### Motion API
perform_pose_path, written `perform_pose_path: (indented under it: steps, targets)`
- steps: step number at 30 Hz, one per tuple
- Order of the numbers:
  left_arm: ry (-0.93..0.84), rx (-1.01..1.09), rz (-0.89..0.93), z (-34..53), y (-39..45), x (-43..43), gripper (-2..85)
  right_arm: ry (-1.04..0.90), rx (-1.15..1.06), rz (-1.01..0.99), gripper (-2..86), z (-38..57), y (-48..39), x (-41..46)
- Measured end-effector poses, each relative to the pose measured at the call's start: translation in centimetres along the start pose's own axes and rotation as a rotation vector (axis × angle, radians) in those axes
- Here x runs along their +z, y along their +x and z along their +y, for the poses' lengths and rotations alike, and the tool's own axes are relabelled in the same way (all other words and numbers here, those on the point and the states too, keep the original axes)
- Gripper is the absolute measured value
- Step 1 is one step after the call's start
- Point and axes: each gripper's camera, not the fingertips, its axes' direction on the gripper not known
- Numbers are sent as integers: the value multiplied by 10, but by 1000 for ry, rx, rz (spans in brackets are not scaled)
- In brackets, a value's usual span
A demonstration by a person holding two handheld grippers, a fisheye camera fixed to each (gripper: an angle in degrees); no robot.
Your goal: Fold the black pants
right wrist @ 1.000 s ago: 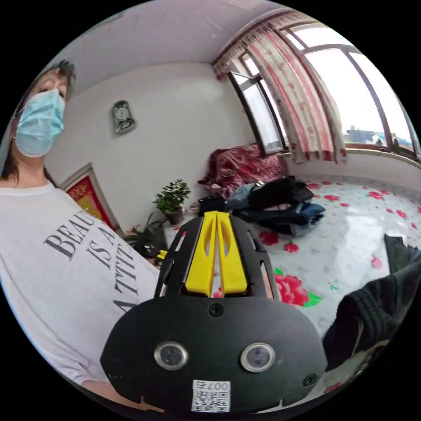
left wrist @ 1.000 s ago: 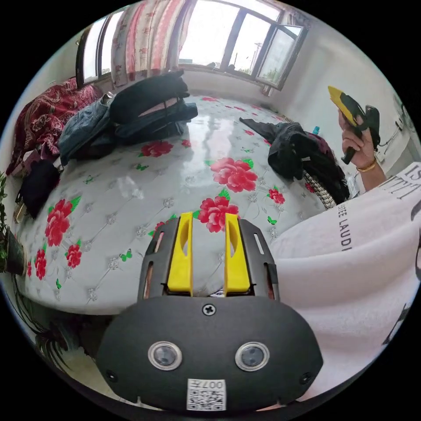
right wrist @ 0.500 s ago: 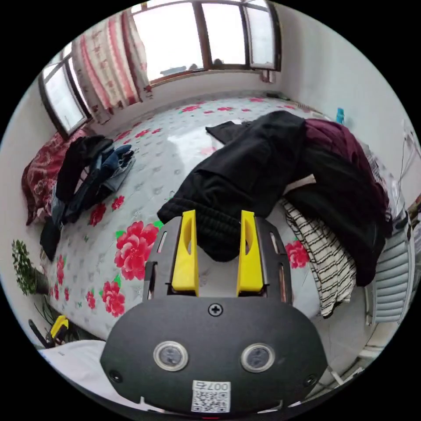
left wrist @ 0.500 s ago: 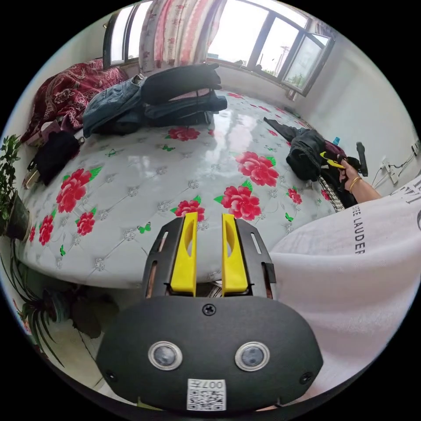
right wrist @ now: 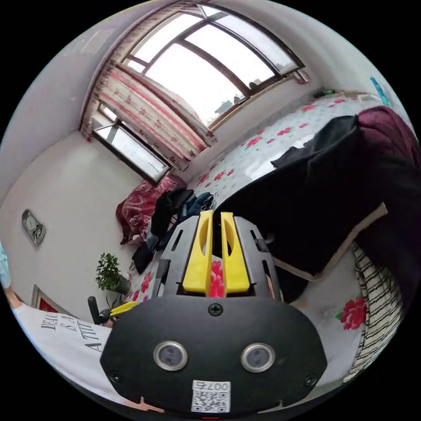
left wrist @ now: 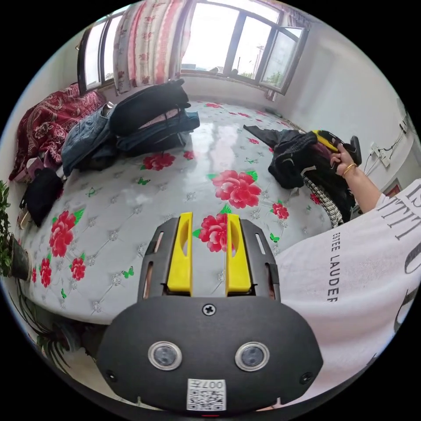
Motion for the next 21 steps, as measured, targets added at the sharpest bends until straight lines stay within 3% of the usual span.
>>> perform_pose_path:
  steps: [3,7,10,12,14,17,19,21]
  targets:
    - [79,85,79,-19,20,-5,177,-101,-254,-190,8,-10,-83,20]
    - [326,218,157,-44,68,-37,220,-400,-642,-513,15,44,-229,81]
    - [380,261,93,-45,91,-44,178,-573,-754,-771,33,105,-302,116]
    - [380,219,-47,-31,85,-42,133,-564,-785,-766,48,122,-314,127]
    - [248,77,-46,-22,54,-33,108,-555,-737,-681,63,121,-301,136]
    - [236,-349,9,30,-27,-41,87,-511,-550,-319,88,106,-228,146]
    - [315,-611,-16,82,-73,-71,80,-506,-408,160,102,105,-146,147]
    - [388,-694,-47,111,-87,-97,78,-567,-300,493,110,111,-83,145]
